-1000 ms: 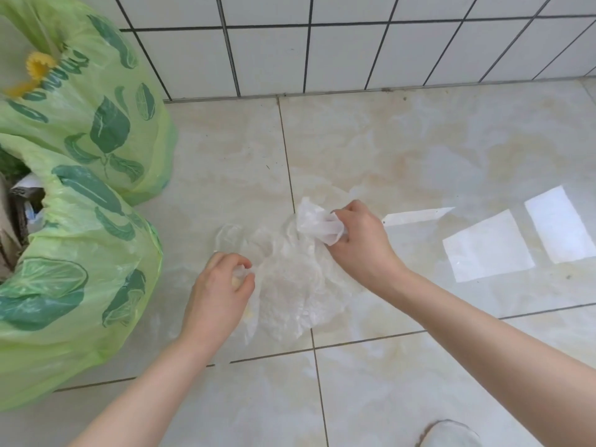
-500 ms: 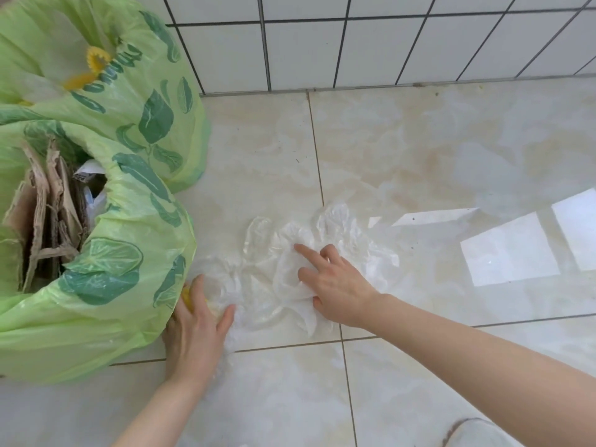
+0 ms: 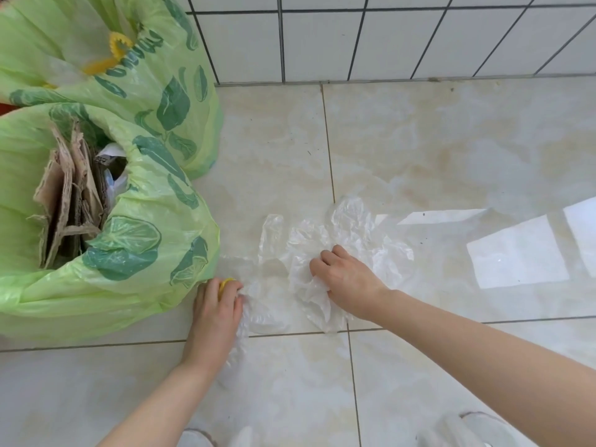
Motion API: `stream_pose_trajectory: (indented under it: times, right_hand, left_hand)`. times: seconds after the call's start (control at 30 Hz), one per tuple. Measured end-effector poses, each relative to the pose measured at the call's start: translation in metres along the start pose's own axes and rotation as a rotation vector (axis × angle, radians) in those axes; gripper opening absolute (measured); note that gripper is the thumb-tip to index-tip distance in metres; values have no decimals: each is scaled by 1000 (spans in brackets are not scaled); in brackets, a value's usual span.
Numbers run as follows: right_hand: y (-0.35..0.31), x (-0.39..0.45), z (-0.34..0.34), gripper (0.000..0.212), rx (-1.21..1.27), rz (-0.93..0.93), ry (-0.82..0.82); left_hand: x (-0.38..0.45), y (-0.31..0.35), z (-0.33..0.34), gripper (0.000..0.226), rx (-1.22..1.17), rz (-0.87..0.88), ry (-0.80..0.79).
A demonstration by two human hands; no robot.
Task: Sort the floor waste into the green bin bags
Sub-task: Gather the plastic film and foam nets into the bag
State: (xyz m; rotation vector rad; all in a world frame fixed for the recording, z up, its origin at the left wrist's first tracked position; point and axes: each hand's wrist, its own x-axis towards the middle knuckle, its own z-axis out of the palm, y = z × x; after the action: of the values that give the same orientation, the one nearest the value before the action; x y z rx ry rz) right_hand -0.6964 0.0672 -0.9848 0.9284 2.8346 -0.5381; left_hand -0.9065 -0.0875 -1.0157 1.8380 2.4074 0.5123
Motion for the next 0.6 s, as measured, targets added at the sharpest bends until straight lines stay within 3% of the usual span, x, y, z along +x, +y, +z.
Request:
stream_pose_trajectory:
  times: [0.1,0.27,0.4,0.53,0.6]
  right_hand:
    - [1,-7,-8,33,156,41,-24]
    - [3,-25,-34,31,400,198,94]
    - [23,-35,-62,27,470,372,261]
    - [50,-38,-75,18,536,576,369]
    - [60,-35,-74,16,545,635,360]
  left_hand:
    - [-3,10,3,30,-62,26,-50]
    - [-11,29,10,18,-139,56,-110]
    - [0,45,2,44,-241,-34,-143]
    - [30,66,-25,10,-426,-178,-81]
    - [47,82,-38,18,-517,-236,-89]
